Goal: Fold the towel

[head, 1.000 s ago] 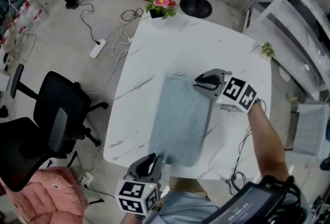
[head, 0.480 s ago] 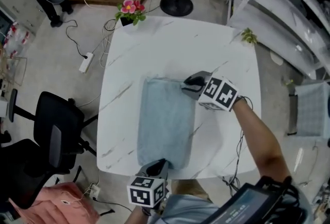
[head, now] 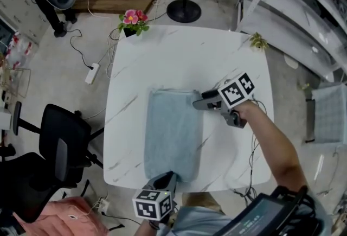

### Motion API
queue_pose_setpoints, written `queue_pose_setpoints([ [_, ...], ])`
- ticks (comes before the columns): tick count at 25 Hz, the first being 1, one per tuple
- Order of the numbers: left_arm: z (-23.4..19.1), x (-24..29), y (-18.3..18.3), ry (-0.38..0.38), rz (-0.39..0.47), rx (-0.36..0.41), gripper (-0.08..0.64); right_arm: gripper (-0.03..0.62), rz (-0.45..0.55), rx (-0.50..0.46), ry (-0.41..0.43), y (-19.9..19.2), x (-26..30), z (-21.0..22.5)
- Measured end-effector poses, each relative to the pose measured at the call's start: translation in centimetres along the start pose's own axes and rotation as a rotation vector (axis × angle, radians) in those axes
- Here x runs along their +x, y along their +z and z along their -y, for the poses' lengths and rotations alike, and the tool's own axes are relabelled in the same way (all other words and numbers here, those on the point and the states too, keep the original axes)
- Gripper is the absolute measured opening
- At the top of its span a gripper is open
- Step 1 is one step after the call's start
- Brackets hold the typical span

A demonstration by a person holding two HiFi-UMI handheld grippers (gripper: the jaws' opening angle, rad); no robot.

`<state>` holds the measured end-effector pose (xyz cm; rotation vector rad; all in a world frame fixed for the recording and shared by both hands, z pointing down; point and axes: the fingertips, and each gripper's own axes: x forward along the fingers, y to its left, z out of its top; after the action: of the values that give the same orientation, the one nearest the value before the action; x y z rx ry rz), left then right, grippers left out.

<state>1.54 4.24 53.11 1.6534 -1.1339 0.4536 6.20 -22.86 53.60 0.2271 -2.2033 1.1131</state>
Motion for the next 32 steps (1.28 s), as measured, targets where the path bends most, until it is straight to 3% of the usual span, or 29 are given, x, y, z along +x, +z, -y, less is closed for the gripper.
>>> queue_pose_setpoints([
  [6, 0.1, 0.0, -0.2, 0.013, 0.021, -0.014, 0.021, 0.263, -0.039, 0.039, 0.131, 2.3, 2.8, -1.5],
  [8, 0.1, 0.0, -0.2, 0.015, 0.033, -0.022, 0.02, 0.211, -0.098, 0.038, 0.143, 2.4, 3.5, -1.5],
  [9, 0.1, -0.1, -0.1, 0.014, 0.038, -0.025, 0.02, 0.133, -0.132, 0.014, 0.135, 2.2, 3.9, -1.5],
  [10, 0.2, -0.2, 0.0, 0.012, 0.047, -0.028, 0.02, 0.077, -0.151, -0.018, 0.127, 2.2, 4.2, -1.6],
  [11, 0.2, -0.4, 0.3, 0.008, 0.059, -0.032, 0.021, 0.07, -0.148, -0.053, 0.124, 2.5, 4.2, -1.8],
  [20, 0.6, -5.9, 1.4, 0.0, 0.217, -0.025, 0.021, 0.063, 0.026, -0.533, 0.125, 5.0, 0.5, -11.8],
  [26, -0.5, -10.7, -0.6, 0.033, 0.317, -0.028, 0.02, 0.064, 0.086, -0.833, 0.064, 1.8, -1.6, -19.1],
  [32, -1.6, -13.6, -3.9, 0.058, 0.351, -0.04, 0.02, 0.065, 0.115, -0.995, 0.019, -2.8, -1.9, -23.4],
])
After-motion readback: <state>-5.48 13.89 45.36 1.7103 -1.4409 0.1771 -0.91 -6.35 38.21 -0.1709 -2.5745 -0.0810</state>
